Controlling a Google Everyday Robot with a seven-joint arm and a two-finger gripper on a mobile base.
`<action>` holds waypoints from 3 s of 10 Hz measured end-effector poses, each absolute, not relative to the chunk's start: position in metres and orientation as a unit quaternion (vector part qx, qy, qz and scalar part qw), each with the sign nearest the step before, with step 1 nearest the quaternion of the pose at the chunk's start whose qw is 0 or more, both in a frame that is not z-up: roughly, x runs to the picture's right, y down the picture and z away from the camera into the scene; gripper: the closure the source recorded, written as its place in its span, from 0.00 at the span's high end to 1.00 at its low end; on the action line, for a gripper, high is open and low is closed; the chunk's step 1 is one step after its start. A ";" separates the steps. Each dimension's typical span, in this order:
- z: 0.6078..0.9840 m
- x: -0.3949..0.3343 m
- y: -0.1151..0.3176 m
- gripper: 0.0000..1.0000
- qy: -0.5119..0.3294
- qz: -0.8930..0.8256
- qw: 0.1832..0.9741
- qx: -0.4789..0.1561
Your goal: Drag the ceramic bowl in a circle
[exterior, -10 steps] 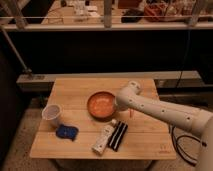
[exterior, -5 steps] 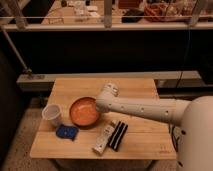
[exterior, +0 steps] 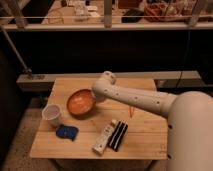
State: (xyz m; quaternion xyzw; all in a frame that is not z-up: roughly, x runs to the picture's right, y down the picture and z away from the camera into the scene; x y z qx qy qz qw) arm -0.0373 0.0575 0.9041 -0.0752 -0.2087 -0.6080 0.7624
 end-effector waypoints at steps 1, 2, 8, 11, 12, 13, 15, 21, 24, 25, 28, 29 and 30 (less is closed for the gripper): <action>0.916 -0.035 0.051 0.07 -0.218 -0.590 0.774 -0.078; 0.924 -0.026 0.047 0.07 -0.219 -0.576 0.783 -0.082; 0.896 0.057 0.077 0.07 -0.197 -0.501 0.838 -0.087; 0.868 0.052 0.118 0.07 -0.217 -0.511 0.827 -0.090; 0.863 0.044 0.128 0.07 -0.225 -0.520 0.819 -0.090; 0.859 0.033 0.135 0.07 -0.234 -0.536 0.807 -0.086; 0.856 0.005 0.136 0.07 -0.250 -0.568 0.781 -0.071; 0.899 -0.025 0.070 0.07 -0.288 -0.560 0.777 -0.018; 0.923 -0.006 0.048 0.07 -0.268 -0.533 0.802 -0.026; 0.924 0.009 0.047 0.07 -0.257 -0.524 0.812 -0.032; 0.910 0.060 0.069 0.07 -0.224 -0.493 0.839 -0.058; 0.902 0.075 0.080 0.07 -0.214 -0.485 0.846 -0.066; 0.892 0.088 0.093 0.07 -0.204 -0.475 0.852 -0.075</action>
